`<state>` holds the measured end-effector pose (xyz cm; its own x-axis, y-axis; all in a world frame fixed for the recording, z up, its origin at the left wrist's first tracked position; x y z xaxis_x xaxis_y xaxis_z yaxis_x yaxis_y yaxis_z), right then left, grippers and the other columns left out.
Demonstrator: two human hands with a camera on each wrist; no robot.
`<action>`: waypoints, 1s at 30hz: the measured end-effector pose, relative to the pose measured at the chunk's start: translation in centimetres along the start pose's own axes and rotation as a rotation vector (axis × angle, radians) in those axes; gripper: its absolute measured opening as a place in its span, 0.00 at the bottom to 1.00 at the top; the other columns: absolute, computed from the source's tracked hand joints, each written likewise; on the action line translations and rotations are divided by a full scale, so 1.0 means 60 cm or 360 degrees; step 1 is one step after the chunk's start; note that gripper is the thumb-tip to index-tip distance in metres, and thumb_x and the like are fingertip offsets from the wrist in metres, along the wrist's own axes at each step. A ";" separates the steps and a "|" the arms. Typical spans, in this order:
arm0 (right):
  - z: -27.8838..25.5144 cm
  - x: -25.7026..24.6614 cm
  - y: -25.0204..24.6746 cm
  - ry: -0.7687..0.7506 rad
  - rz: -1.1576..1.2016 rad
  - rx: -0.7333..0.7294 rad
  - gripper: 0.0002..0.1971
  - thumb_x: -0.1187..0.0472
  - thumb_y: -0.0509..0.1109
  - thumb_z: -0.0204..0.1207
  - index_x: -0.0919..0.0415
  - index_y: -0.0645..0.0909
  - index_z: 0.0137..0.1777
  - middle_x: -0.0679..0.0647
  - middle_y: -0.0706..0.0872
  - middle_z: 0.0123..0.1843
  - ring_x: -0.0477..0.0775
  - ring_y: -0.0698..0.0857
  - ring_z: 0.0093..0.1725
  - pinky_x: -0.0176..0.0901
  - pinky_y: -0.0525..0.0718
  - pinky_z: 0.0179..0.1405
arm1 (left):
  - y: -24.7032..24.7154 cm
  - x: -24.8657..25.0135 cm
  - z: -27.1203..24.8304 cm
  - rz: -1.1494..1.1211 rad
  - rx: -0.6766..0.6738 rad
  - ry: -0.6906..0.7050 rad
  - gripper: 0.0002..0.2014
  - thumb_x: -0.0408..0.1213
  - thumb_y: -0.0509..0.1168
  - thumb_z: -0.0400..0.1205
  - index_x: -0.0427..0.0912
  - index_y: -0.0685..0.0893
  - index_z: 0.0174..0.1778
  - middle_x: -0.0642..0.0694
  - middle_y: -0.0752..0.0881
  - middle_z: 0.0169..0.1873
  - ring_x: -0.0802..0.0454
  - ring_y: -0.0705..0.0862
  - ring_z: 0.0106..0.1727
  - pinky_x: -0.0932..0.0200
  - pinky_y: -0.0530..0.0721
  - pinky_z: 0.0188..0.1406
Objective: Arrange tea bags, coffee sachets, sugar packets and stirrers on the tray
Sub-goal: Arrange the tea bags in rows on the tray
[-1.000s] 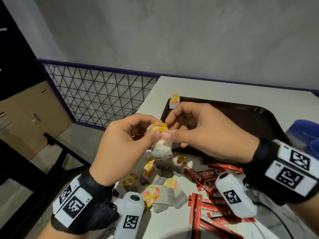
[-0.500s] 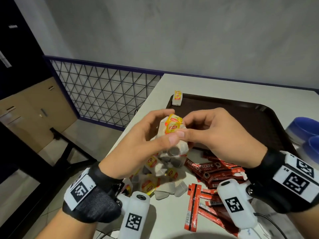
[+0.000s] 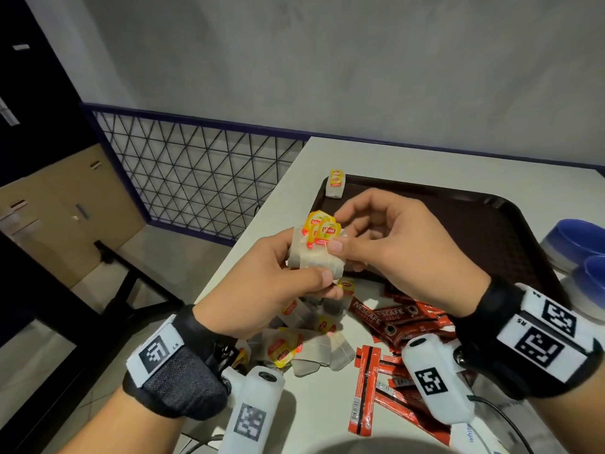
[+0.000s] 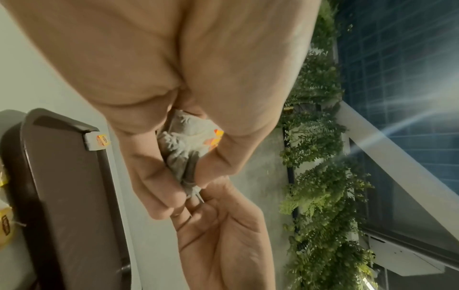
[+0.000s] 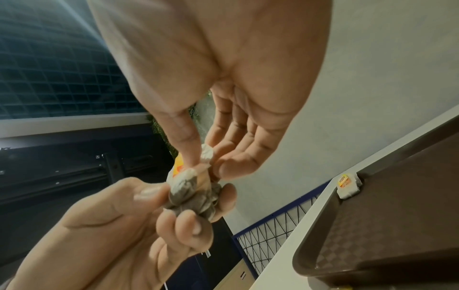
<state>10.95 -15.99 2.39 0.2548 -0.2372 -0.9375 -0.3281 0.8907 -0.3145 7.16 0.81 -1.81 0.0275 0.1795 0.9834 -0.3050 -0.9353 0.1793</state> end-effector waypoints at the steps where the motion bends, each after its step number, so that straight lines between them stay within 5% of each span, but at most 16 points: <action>1: 0.000 0.000 -0.001 -0.0006 0.0023 0.0018 0.14 0.63 0.85 0.71 0.60 0.87 0.54 0.68 0.89 0.46 0.59 0.85 0.36 0.56 0.95 0.44 | -0.001 -0.001 0.000 0.0015 0.0014 0.0012 0.16 0.27 0.71 0.77 0.33 0.84 0.61 0.39 0.91 0.48 0.41 0.92 0.46 0.52 0.90 0.52; 5: -0.002 -0.003 -0.002 -0.0032 0.0030 0.0040 0.12 0.57 0.83 0.72 0.61 0.89 0.51 0.63 0.92 0.46 0.71 0.91 0.42 0.52 0.94 0.41 | -0.006 -0.007 0.001 -0.0069 0.0051 0.0011 0.16 0.25 0.71 0.77 0.32 0.85 0.61 0.39 0.90 0.45 0.41 0.91 0.43 0.55 0.90 0.49; 10: 0.002 -0.008 -0.005 -0.0045 0.0020 0.0011 0.06 0.63 0.81 0.76 0.60 0.91 0.52 0.62 0.93 0.46 0.70 0.92 0.43 0.45 0.93 0.40 | -0.011 -0.014 0.000 -0.0160 0.0080 -0.0002 0.17 0.25 0.71 0.76 0.33 0.86 0.62 0.34 0.90 0.48 0.40 0.91 0.44 0.56 0.90 0.49; 17: 0.005 -0.015 -0.001 -0.0067 0.0133 -0.0032 0.13 0.70 0.81 0.73 0.61 0.90 0.57 0.70 0.89 0.49 0.77 0.89 0.45 0.51 0.95 0.43 | -0.019 -0.009 -0.003 -0.0252 0.0113 0.0012 0.21 0.29 0.70 0.79 0.27 0.83 0.69 0.26 0.88 0.61 0.39 0.91 0.48 0.54 0.91 0.52; 22: 0.007 -0.016 -0.001 -0.0047 0.0073 -0.0039 0.08 0.61 0.78 0.79 0.59 0.92 0.56 0.61 0.94 0.45 0.62 0.93 0.42 0.52 0.94 0.44 | -0.021 -0.012 -0.002 -0.0196 0.0137 0.0007 0.21 0.28 0.72 0.78 0.27 0.83 0.67 0.29 0.90 0.58 0.36 0.91 0.52 0.50 0.92 0.57; 30: 0.012 -0.026 -0.012 -0.0075 -0.0125 -0.0074 0.05 0.60 0.81 0.77 0.57 0.94 0.52 0.57 0.95 0.42 0.62 0.93 0.41 0.53 0.94 0.45 | -0.020 -0.011 -0.002 -0.0219 0.0134 -0.0011 0.20 0.27 0.73 0.78 0.26 0.84 0.66 0.33 0.92 0.54 0.38 0.92 0.49 0.53 0.92 0.54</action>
<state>11.44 -15.97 4.19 0.3235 -0.2860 -0.9020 -0.3472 0.8509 -0.3943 7.39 1.85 -2.66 0.0701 0.3057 0.9495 -0.2169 -0.9244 0.3136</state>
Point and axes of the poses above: each hand's wrist, its own z-axis towards the middle knuckle, its own y-axis out of the palm, x = y × z, the point moved 5 cm from there along z, towards the middle knuckle
